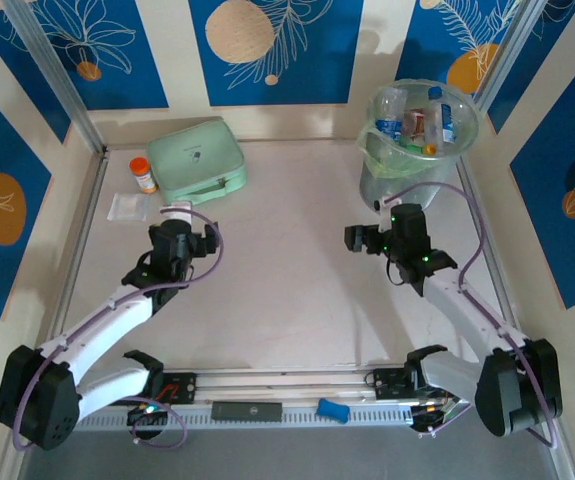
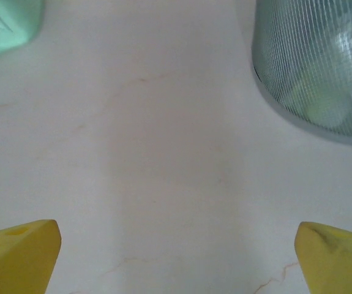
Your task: Put the plastic bottles in the bin
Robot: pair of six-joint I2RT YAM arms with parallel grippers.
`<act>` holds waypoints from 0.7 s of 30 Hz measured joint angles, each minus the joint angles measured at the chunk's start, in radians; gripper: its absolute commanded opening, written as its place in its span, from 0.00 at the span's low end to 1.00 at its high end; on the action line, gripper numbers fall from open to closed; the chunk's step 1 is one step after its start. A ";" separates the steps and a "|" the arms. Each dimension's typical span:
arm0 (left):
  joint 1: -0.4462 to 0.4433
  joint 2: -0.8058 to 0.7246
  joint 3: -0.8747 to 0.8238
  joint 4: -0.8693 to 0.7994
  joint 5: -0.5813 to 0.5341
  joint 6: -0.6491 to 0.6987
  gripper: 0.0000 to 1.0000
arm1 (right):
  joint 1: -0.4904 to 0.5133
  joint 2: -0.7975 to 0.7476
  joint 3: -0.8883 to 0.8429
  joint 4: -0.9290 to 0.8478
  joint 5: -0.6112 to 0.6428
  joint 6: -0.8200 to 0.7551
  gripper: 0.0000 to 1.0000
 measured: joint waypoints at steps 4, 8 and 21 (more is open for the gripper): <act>0.026 0.000 -0.060 0.080 -0.068 0.069 1.00 | -0.066 0.044 -0.101 0.164 0.032 -0.007 0.99; 0.053 0.019 -0.126 0.198 -0.121 0.132 1.00 | -0.145 0.091 -0.160 0.323 0.042 -0.008 0.98; 0.124 0.370 -0.267 0.722 -0.121 0.325 0.99 | -0.166 0.370 -0.178 0.707 0.059 -0.084 0.99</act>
